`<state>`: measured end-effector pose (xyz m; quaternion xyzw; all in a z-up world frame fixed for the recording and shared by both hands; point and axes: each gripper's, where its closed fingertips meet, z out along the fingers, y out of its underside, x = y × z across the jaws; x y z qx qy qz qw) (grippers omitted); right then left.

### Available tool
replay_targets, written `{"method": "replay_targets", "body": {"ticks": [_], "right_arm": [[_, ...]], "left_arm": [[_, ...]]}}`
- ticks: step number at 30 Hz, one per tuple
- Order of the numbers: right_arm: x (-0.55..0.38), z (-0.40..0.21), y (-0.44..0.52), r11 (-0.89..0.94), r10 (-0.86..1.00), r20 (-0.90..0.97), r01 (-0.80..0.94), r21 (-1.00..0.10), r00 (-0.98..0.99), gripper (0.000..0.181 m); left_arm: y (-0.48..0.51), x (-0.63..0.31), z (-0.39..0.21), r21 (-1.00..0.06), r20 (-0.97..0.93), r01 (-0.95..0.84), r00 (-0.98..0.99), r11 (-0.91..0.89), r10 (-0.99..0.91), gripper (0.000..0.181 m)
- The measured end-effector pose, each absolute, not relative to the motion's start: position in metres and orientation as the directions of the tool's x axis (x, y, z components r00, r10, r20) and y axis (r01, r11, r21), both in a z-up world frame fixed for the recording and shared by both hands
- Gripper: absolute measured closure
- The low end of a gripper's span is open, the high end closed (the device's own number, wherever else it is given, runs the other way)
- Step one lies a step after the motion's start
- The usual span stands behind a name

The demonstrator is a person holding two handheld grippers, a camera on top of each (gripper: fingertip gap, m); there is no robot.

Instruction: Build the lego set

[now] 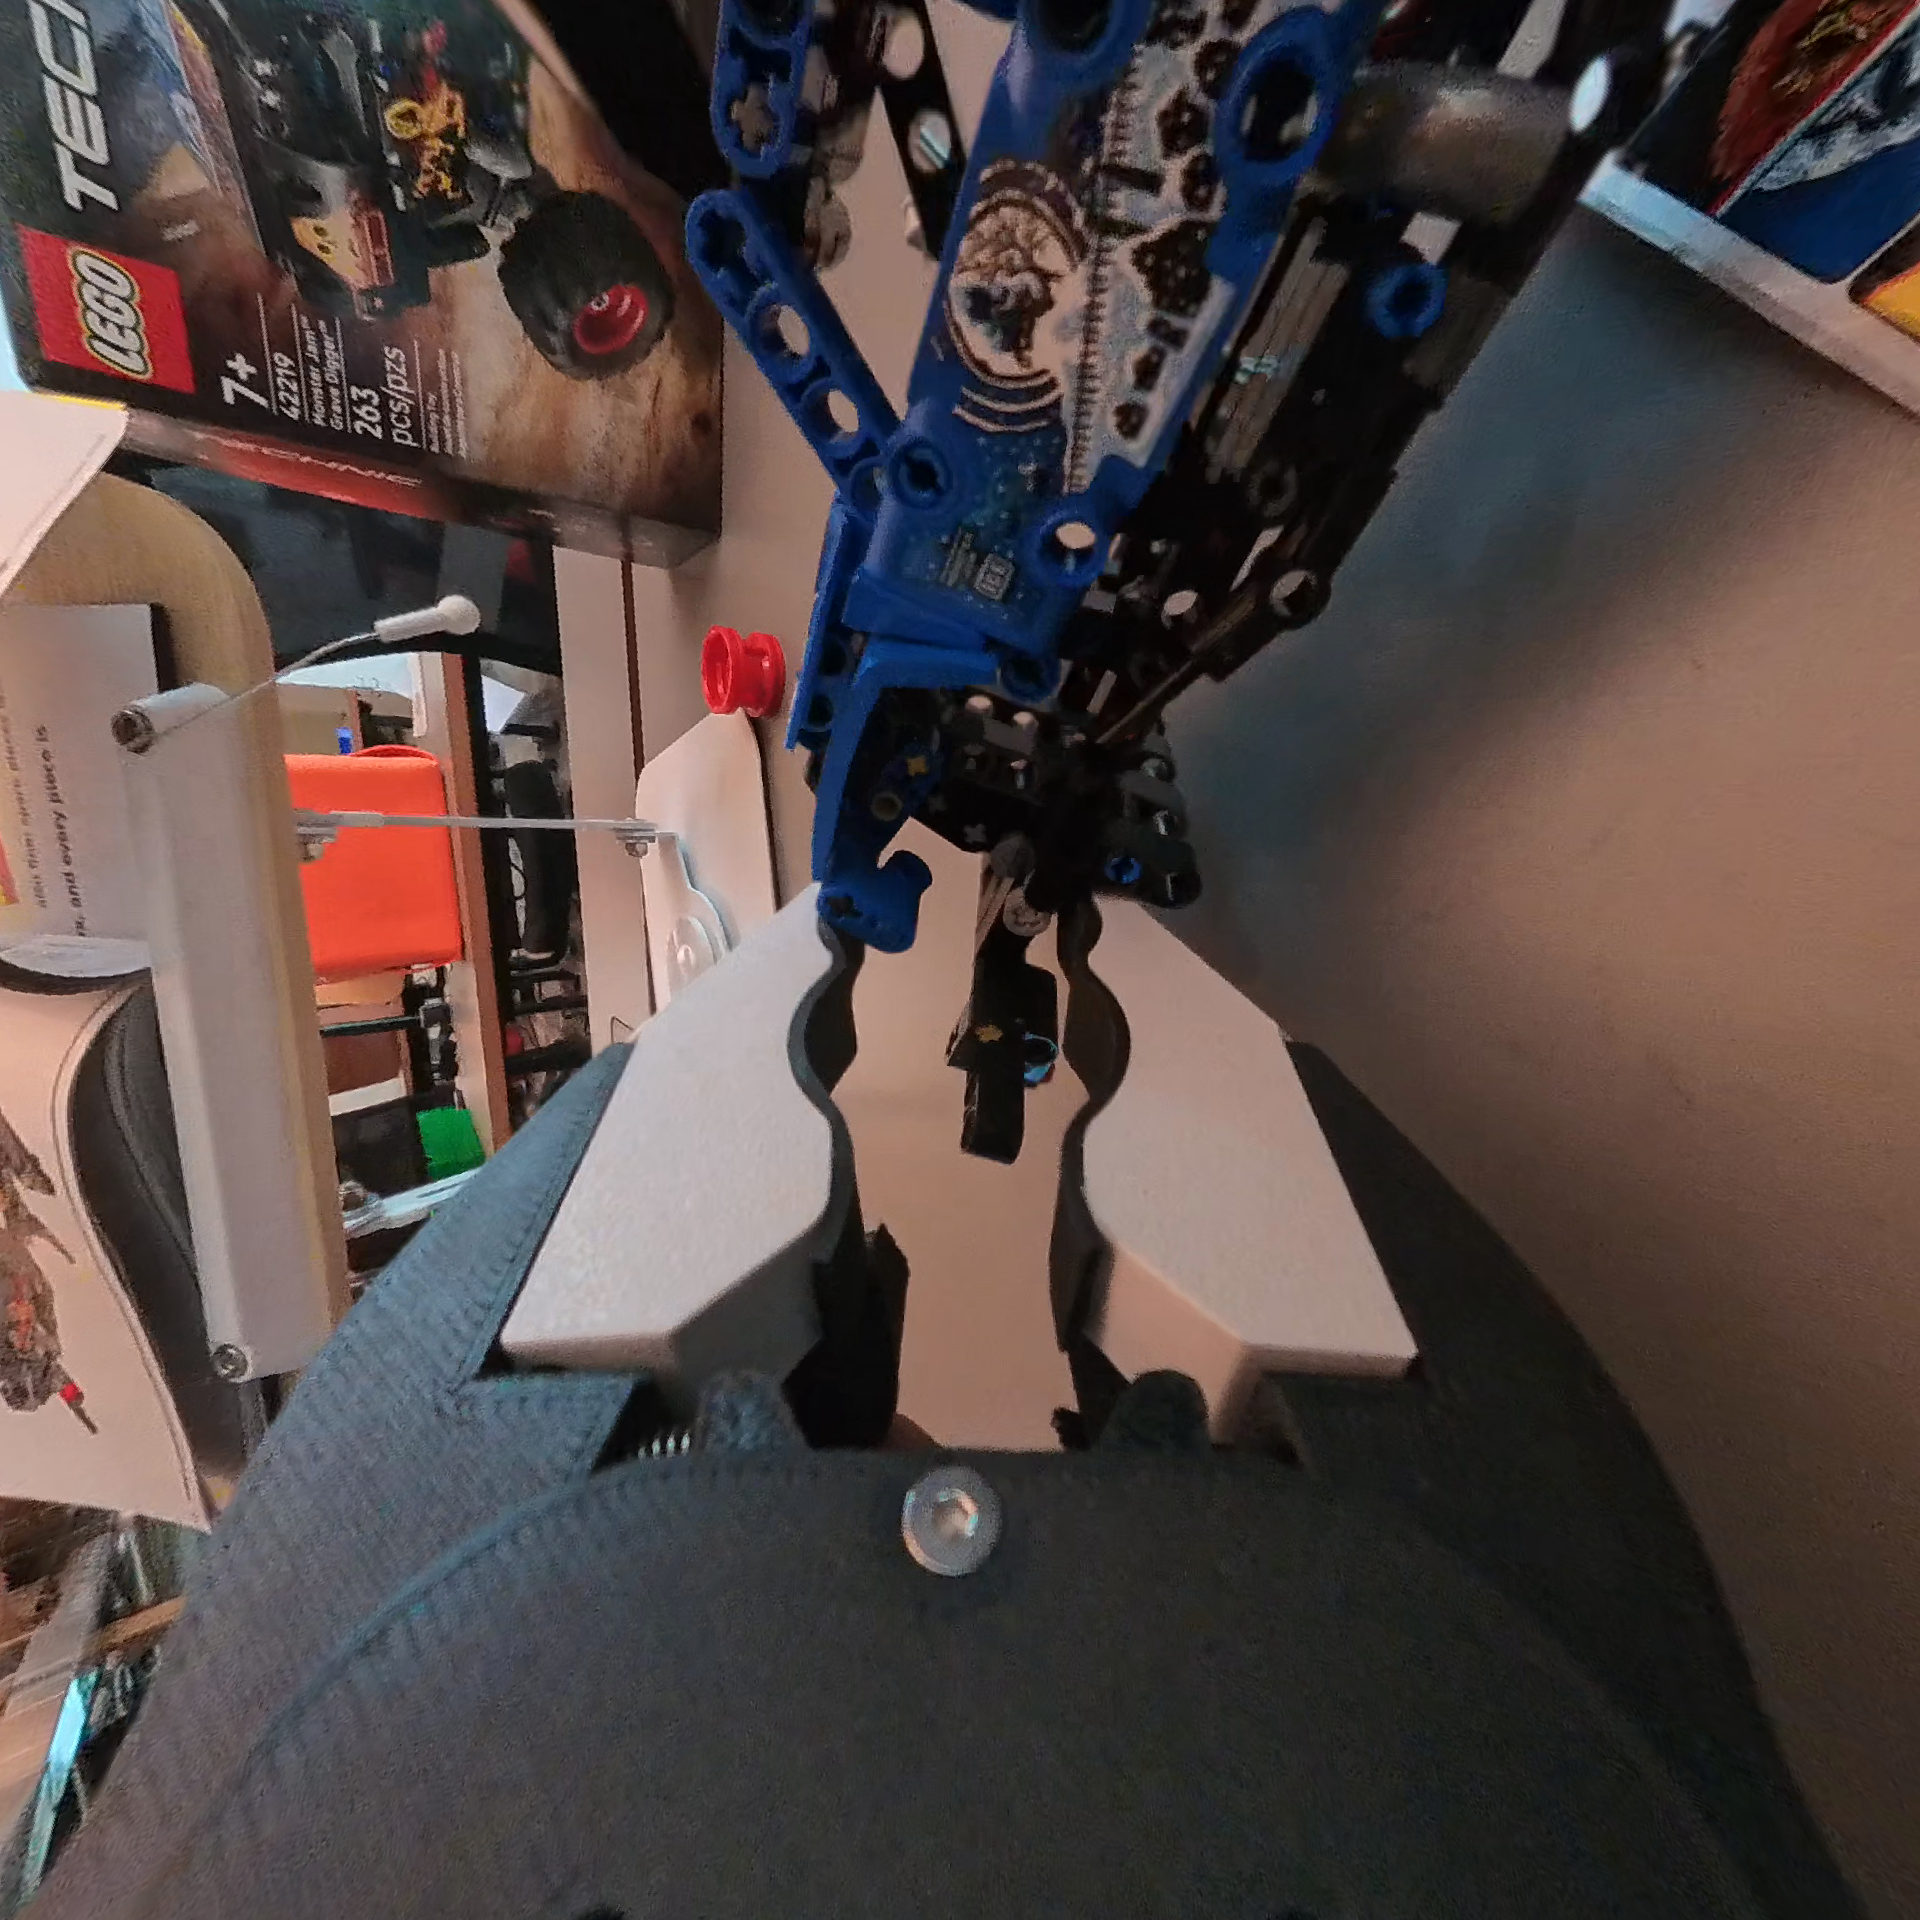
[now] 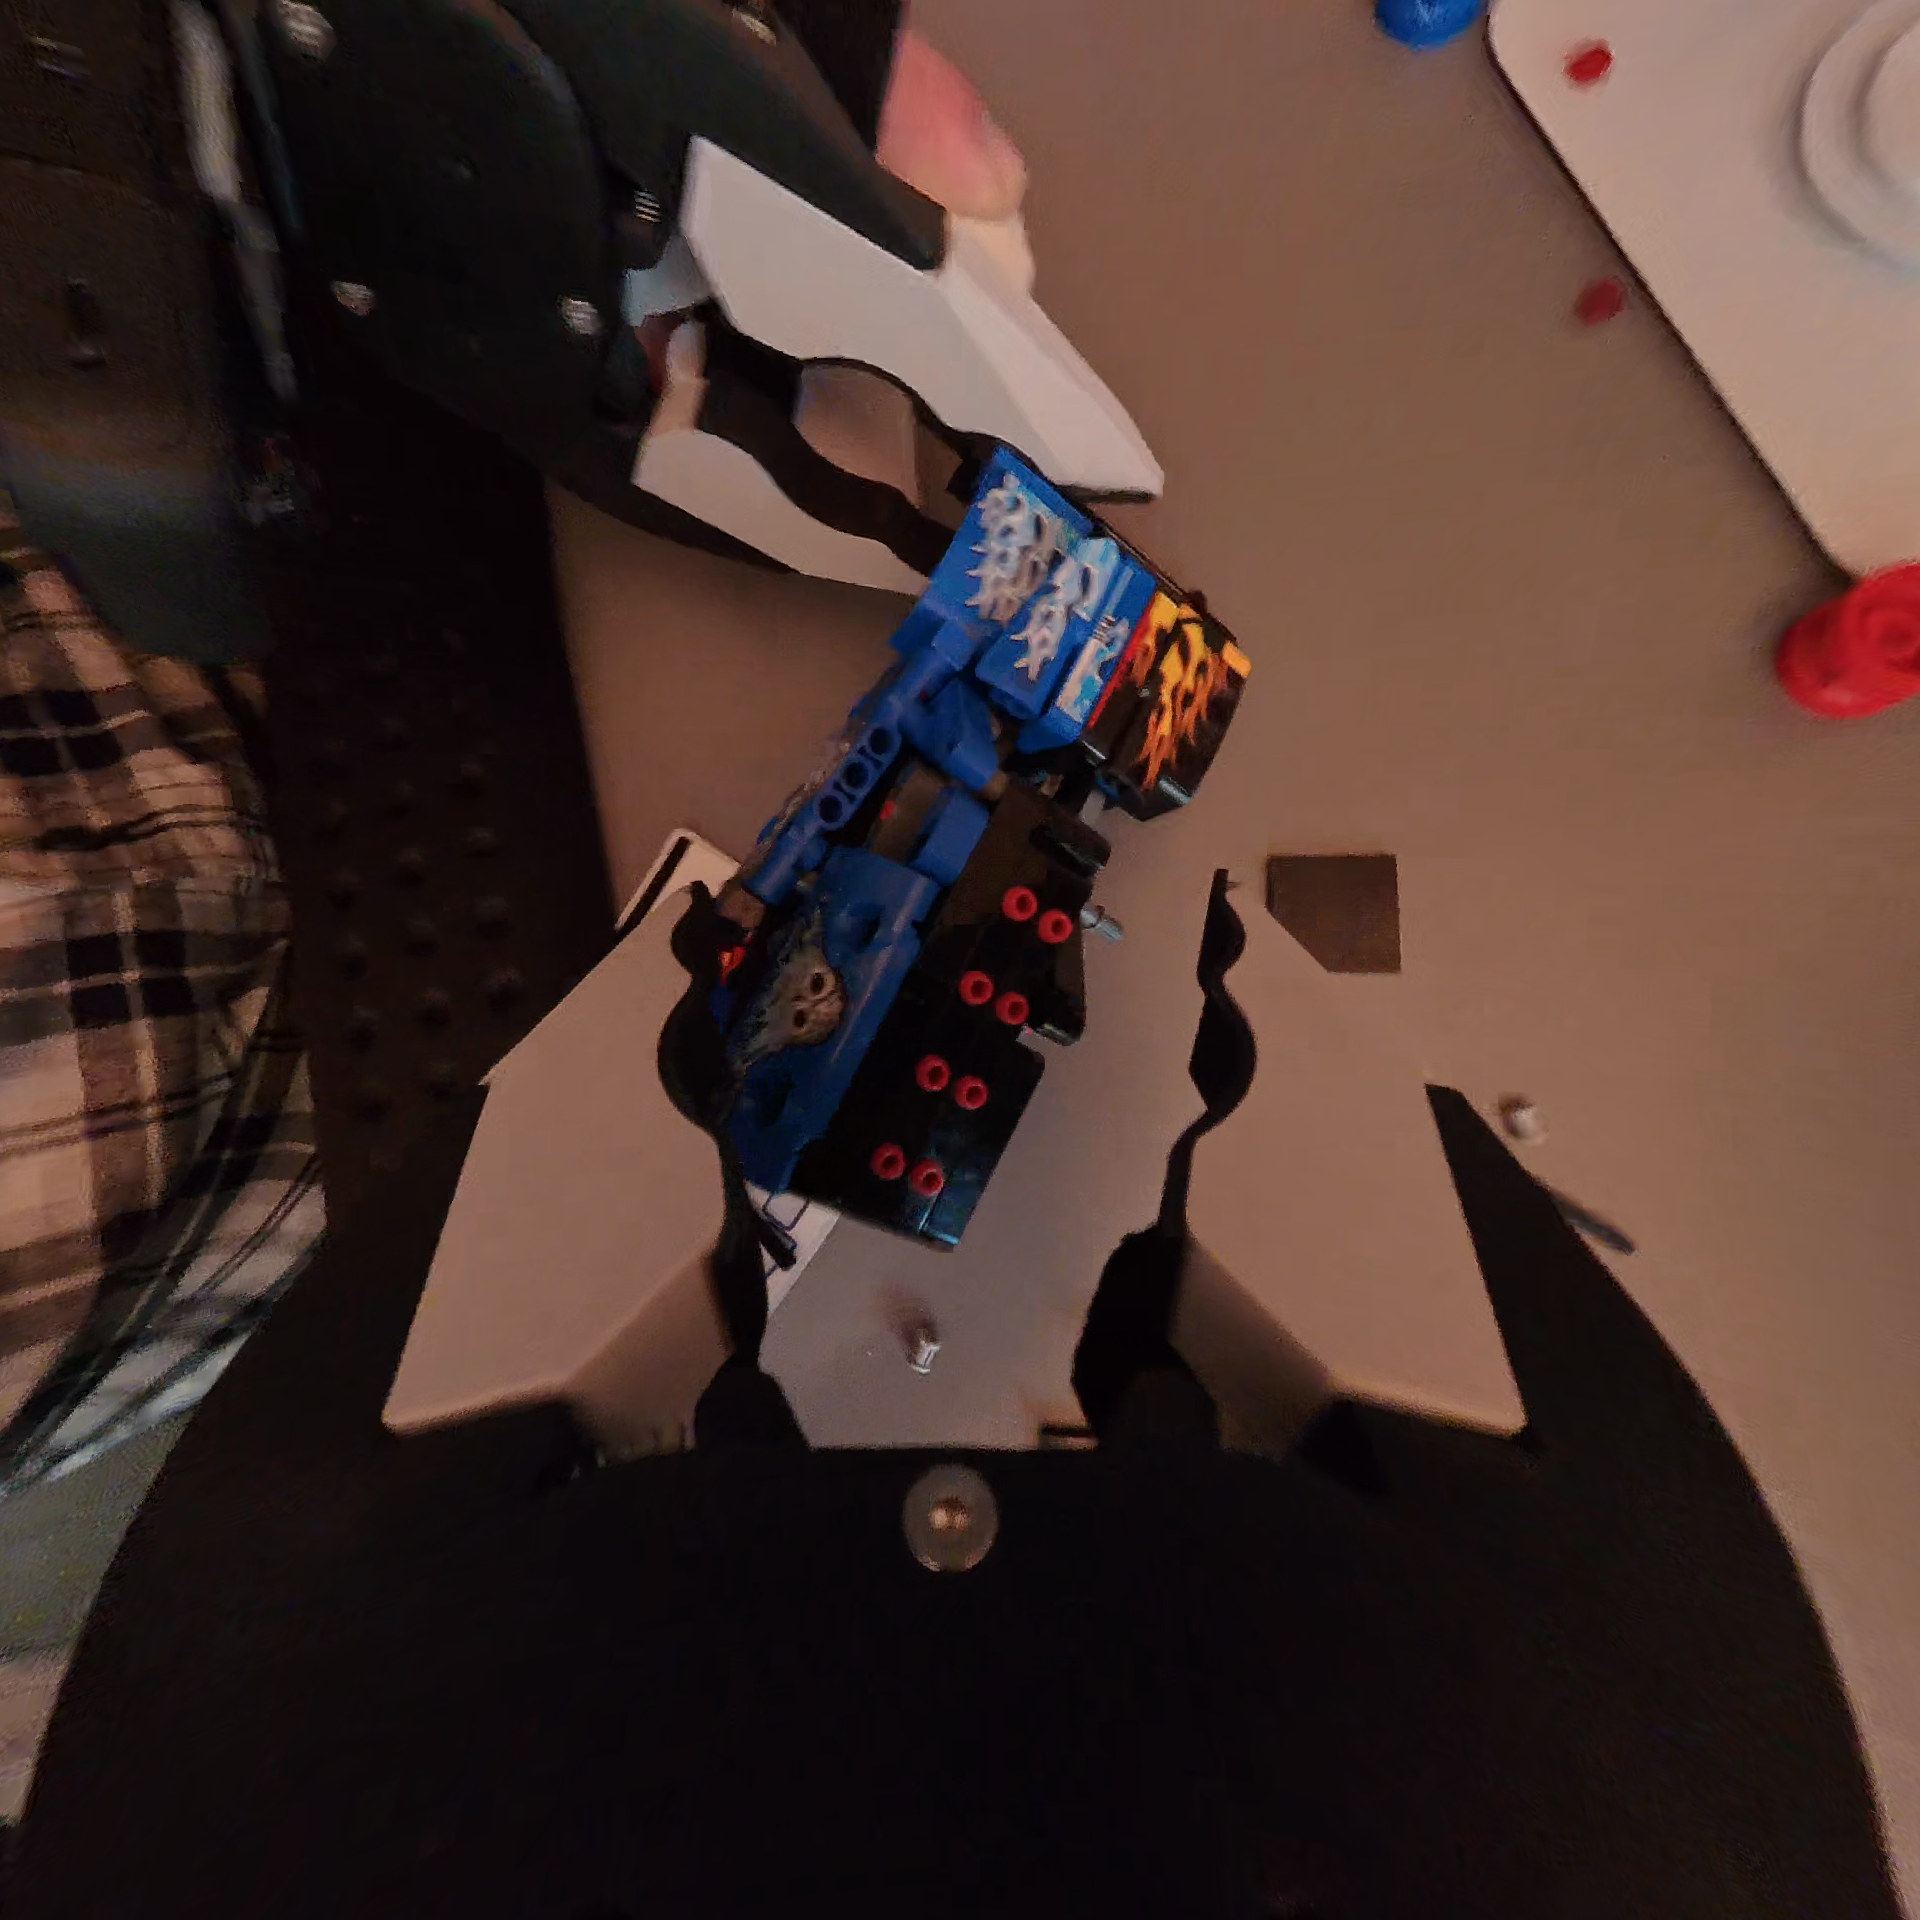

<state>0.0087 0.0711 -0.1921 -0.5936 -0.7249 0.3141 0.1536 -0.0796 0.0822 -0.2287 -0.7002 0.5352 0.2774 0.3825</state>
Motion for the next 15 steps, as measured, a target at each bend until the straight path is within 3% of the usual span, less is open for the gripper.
{"method": "replay_targets", "body": {"ticks": [1,4,9,11,15], "right_arm": [[0.008,-0.199,0.071,0.074,0.966,-0.151,0.782,-0.619,-0.211,0.083],[0.011,-0.222,0.069,0.098,0.978,-0.097,0.822,-0.561,-0.183,0.093],[0.01,-0.226,0.074,0.121,0.98,-0.056,0.797,-0.592,-0.19,0.094],[0.011,-0.226,0.08,0.154,0.981,-0.008,0.797,-0.585,-0.195,0.094],[0.012,-0.229,0.089,0.285,0.956,0.103,0.78,-0.557,-0.276,0.095]], "left_arm": [[0.083,-0.08,-0.23,-0.235,-0.797,-0.962,0.272,-0.139,-0.538,0.145],[0.082,-0.08,-0.234,-0.232,-0.789,-0.961,0.275,-0.148,-0.55,0.15],[0.08,-0.08,-0.24,-0.264,-0.767,-0.953,0.299,-0.146,-0.567,0.15],[0.075,-0.085,-0.24,-0.285,-0.729,-0.945,0.324,-0.163,-0.603,0.14],[0.057,-0.085,-0.23,-0.44,-0.567,-0.88,0.428,-0.18,-0.704,0.125]]}}
